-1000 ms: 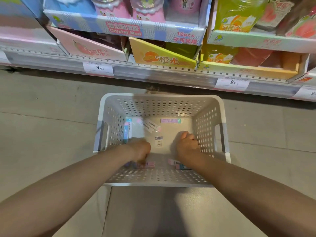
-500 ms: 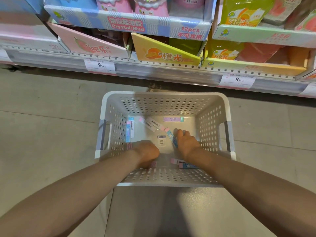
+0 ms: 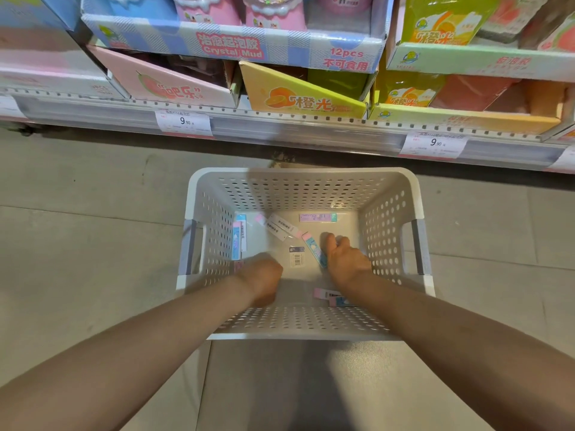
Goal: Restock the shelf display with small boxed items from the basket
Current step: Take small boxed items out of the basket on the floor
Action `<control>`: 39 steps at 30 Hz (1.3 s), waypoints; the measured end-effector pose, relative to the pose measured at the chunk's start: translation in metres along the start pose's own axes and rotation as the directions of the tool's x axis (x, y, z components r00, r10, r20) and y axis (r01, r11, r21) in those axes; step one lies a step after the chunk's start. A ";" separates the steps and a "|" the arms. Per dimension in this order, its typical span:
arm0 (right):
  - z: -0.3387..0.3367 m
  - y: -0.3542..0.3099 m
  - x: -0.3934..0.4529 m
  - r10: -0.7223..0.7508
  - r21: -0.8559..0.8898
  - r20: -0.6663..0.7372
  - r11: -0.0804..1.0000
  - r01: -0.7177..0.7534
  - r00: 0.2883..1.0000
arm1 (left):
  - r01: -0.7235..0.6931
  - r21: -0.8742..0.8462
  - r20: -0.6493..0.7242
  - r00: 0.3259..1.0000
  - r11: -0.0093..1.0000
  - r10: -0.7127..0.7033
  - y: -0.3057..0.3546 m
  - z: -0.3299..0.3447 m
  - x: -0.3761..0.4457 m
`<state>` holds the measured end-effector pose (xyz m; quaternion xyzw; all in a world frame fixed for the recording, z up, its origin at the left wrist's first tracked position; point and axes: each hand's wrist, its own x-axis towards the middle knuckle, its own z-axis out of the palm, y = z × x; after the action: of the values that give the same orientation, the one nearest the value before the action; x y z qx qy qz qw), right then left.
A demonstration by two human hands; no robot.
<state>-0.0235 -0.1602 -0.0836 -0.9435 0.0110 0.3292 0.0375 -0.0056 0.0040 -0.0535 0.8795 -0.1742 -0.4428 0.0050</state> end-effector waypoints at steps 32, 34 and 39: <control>-0.042 -0.002 0.012 -0.146 0.157 0.123 0.980 0.126 0.982 | 0.055 -0.313 0.030 0.998 0.948 -0.048 -0.002 0.011 0.016; -0.050 0.002 0.008 -0.108 0.005 0.264 0.994 0.110 0.958 | -0.032 -0.245 0.018 0.999 0.969 0.038 0.009 0.007 0.015; -0.053 0.003 -0.005 0.070 -0.253 0.585 0.962 0.100 0.808 | -0.243 -0.250 -0.053 0.970 0.937 0.237 0.045 0.002 0.015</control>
<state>0.0058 -0.1678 -0.0392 -0.7907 -0.0538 0.6034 -0.0882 -0.0122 -0.0426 -0.0588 0.8485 -0.2217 -0.4480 0.1739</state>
